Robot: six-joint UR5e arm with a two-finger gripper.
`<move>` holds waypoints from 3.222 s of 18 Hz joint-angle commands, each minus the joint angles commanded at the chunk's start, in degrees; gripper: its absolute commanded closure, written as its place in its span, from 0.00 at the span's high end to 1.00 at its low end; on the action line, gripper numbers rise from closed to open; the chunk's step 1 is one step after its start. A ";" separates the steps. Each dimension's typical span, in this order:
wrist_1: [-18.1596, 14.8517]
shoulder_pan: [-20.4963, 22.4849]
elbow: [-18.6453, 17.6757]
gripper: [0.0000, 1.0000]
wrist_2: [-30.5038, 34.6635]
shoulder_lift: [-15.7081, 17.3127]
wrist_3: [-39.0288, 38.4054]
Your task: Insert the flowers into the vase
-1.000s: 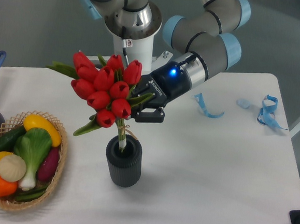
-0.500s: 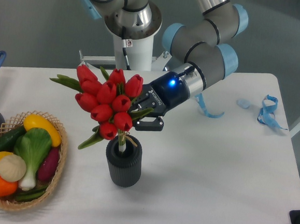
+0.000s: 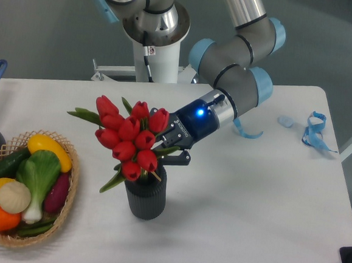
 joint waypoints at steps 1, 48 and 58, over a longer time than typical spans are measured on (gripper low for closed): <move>0.09 0.09 -0.26 0.18 0.62 -0.18 0.00; -14.98 17.40 9.30 1.00 51.29 21.26 12.98; -28.11 24.60 12.22 1.00 65.31 24.51 48.94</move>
